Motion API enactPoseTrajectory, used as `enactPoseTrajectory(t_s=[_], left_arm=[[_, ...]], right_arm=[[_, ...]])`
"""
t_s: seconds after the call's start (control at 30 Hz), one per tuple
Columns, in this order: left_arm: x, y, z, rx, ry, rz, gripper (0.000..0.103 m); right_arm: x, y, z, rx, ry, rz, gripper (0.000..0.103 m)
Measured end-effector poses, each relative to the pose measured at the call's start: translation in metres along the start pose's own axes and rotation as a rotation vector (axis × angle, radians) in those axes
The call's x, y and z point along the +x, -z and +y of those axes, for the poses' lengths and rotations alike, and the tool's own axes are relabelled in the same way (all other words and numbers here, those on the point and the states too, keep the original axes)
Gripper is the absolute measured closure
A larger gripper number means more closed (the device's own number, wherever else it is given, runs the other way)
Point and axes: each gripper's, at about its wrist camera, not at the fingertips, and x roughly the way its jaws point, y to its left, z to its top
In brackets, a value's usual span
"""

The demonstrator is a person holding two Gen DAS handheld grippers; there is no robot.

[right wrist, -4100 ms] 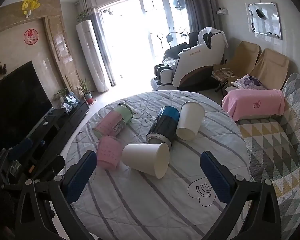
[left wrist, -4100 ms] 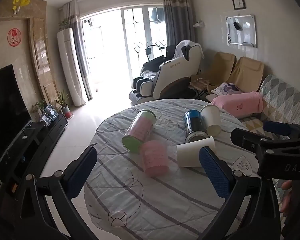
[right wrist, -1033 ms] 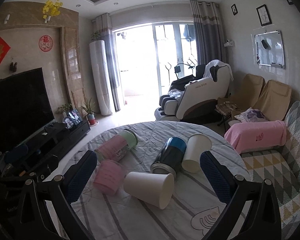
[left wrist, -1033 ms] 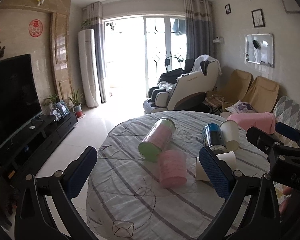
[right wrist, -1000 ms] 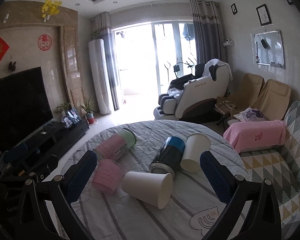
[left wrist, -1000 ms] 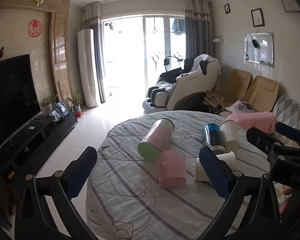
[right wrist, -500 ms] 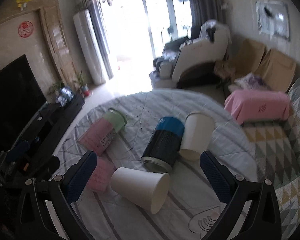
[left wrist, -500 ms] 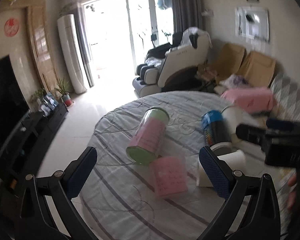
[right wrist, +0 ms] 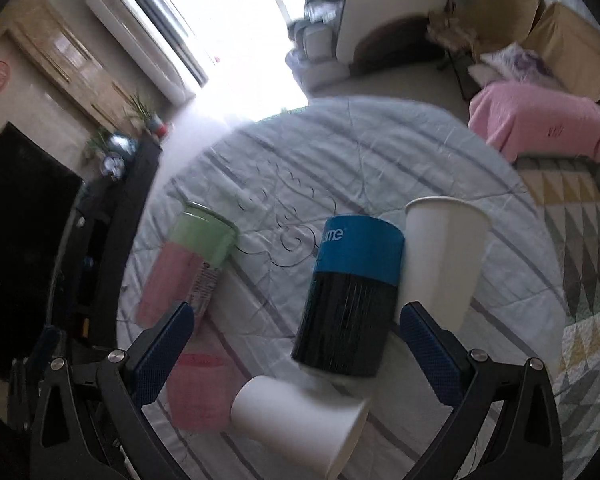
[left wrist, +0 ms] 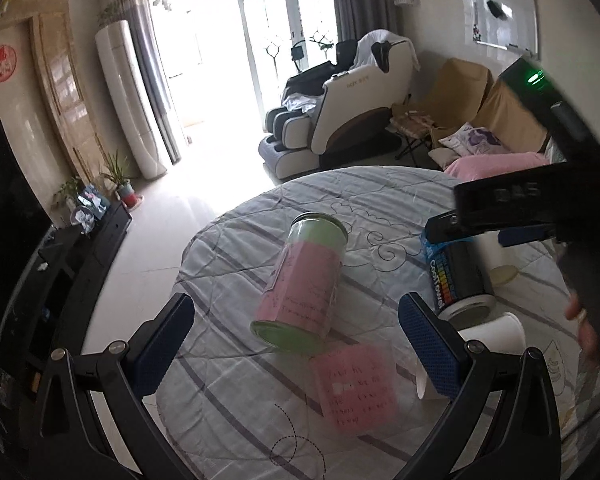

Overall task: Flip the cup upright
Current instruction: 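Grasp the lying blue-and-black can around its body with the right tool, then lift the blue-and-black can and rotate it open end up with the right tool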

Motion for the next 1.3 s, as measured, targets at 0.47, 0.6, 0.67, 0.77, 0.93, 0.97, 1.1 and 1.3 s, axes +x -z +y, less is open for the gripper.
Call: enactPoseTrajectory(t_s=[0.47,0.6,0.67,0.77,0.93,0.97,1.1,1.3], left_arm=[[0.017,0.003,0.017,-0.022,0.028,0.008,0.000],[0.018,0.005,0.021,-0.028,0.032,0.007,0.000],[0.018,0.005,0.024,-0.034,0.035,0.012,0.000],[0.015,0.008,0.025,-0.046,0.038,0.017,0.000],[0.008,0.013,0.020,-0.054,0.054,0.023,0.000],[0.006,0.015,0.018,-0.056,0.061,0.023,0.000],[0.000,0.020,0.009,-0.060,0.064,0.022,0.000],[-0.012,0.027,0.007,-0.067,0.049,0.018,0.000]], right_arm=[[0.064,-0.030,-0.007,0.020,0.182,0.166,0.023],[0.071,-0.030,-0.006,0.003,0.202,0.172,0.032],[0.069,-0.028,-0.002,-0.019,0.220,0.159,0.032],[0.063,-0.028,0.003,-0.029,0.208,0.135,0.032],[0.046,-0.026,0.011,-0.035,0.176,0.101,0.033],[0.041,-0.024,0.012,-0.038,0.168,0.092,0.033],[0.020,-0.017,0.025,-0.067,0.153,0.055,0.033],[0.002,-0.005,0.037,-0.097,0.114,0.019,0.034]])
